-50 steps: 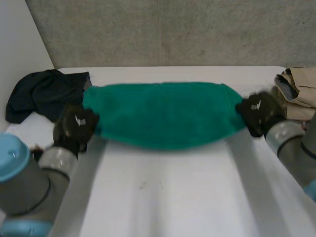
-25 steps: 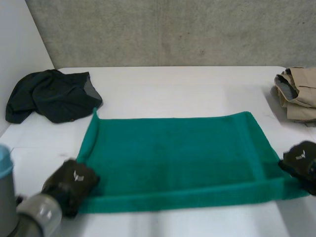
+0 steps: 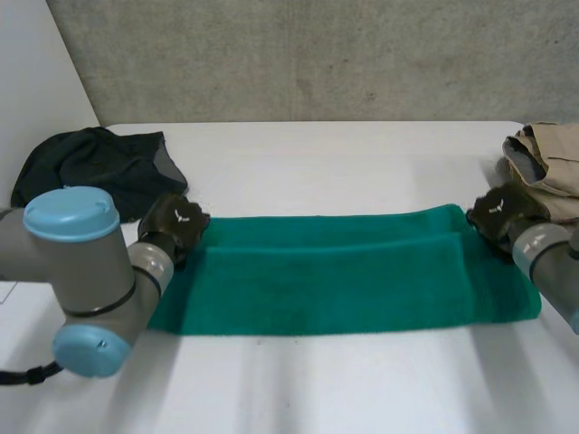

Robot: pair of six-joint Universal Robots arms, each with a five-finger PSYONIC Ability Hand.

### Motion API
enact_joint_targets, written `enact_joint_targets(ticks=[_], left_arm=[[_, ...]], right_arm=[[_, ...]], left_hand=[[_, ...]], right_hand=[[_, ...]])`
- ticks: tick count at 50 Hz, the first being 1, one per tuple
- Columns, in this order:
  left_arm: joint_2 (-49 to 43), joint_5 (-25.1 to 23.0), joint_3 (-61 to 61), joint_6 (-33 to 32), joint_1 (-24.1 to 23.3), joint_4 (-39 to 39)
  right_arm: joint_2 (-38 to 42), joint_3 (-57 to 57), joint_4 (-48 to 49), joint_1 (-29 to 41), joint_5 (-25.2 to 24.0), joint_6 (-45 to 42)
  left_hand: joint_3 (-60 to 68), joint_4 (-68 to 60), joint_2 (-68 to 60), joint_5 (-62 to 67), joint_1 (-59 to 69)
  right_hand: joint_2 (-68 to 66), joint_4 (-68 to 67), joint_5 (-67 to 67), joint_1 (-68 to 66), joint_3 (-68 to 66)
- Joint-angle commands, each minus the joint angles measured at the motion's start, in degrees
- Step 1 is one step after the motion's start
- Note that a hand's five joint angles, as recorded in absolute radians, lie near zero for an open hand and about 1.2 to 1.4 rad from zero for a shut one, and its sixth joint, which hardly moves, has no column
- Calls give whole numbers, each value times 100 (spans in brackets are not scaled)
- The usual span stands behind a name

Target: Fold the laundry.

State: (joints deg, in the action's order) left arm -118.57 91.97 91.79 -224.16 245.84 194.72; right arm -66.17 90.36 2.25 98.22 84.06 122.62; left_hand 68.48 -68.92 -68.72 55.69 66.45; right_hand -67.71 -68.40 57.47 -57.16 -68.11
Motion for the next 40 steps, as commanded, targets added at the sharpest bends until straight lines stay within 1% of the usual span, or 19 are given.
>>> enact_joint_targets(ticks=[1,4,9,13,14,15,16,17,19,20,22,24,26,27,29,31,33,35,40], left_arm=[[-701,-48,-942,-172,131,591],[-948,-48,-1180,-198,131,908],[-1501,-56,-1785,-303,122,1524],[-1888,-74,-2190,-549,131,1613],[-1950,-83,-2244,-584,131,1613],[-2003,-83,-2279,-620,131,1613],[-2038,-83,-2297,-637,122,1621],[-2065,-74,-2271,-664,113,1674],[-2048,-74,-2253,-620,96,1692],[-2021,-74,-2227,-611,78,1701],[-1969,-74,-2104,-585,34,1718],[-1872,-48,-1955,-559,25,1718],[-1469,-30,-1639,-497,25,1718],[-1302,-30,-1499,-445,25,1718],[-812,-39,-1035,-200,34,1718],[-520,-48,-725,38,17,1709],[-54,-56,-251,434,-1,1709],[384,-65,179,801,-45,1709],[993,-74,901,1515,-62,1718]], right_arm=[[570,-598,996,154,32,60],[929,-879,1364,241,58,34],[1510,-1371,1594,295,172,-10],[1967,-1855,1621,330,269,-28],[2055,-1951,1630,330,295,-19],[2221,-2118,1630,338,357,-10],[2284,-2172,1638,339,383,7],[2336,-2216,1638,347,418,16],[2346,-2286,1665,373,489,103],[2320,-2278,1665,391,489,148],[2223,-2208,1665,409,471,332],[1916,-1980,1639,391,428,788],[1592,-1760,1621,365,392,1192],[1190,-1498,1603,356,331,1629],[731,-1242,1560,347,226,2062],[178,-891,1411,295,-71,2492],[-79,-662,1209,181,-292,2661],[-343,-319,822,-152,-617,2697],[-695,147,101,-593,-1040,2688]], left_hand=[[1152,-1108,-1128,1431,1355],[1152,-1108,-1128,1431,1355],[1152,-1108,-1128,1431,1355],[1152,-1108,-1128,1431,1355],[1152,-1108,-1128,1431,1355],[305,-261,-281,584,508],[-1985,2029,2009,-1706,-1782],[-5848,5892,5872,-5569,-5645],[-5560,5604,5584,-5281,-5357],[-5848,5892,5872,-5569,-5645],[-5848,5892,5872,-5569,-5645],[-5848,5892,5872,-5569,-5645],[-5848,5892,5872,-5569,-5645],[-5848,5892,5872,-5569,-5645],[-5848,5892,5872,-5569,-5645],[-5848,5892,5872,-5569,-5645],[-5848,5892,5872,-5569,-5645],[-5848,5892,5872,-5569,-5645],[-5848,5892,5872,-5569,-5645]], right_hand=[[-1229,-1160,1253,-2284,-1189],[-1229,-1160,1253,-2284,-1189],[-1229,-1160,1253,-2284,-1189],[-1229,-1160,1253,-2284,-1189],[-53,16,76,-1108,-12],[4155,4224,-4132,3101,4196],[5771,5840,-5747,4716,5811],[5771,5840,-5747,4716,5811],[5771,5840,-5747,4716,5811],[5771,5840,-5747,4716,5811],[5771,5840,-5747,4716,5811],[5771,5840,-5747,4716,5811],[5771,5840,-5747,4716,5811],[5771,5840,-5747,4716,5811],[5771,5840,-5747,4716,5811],[5771,5840,-5747,4716,5811],[5771,5840,-5747,4716,5811],[5771,5840,-5747,4716,5811],[5579,5648,-5556,4524,5620]])
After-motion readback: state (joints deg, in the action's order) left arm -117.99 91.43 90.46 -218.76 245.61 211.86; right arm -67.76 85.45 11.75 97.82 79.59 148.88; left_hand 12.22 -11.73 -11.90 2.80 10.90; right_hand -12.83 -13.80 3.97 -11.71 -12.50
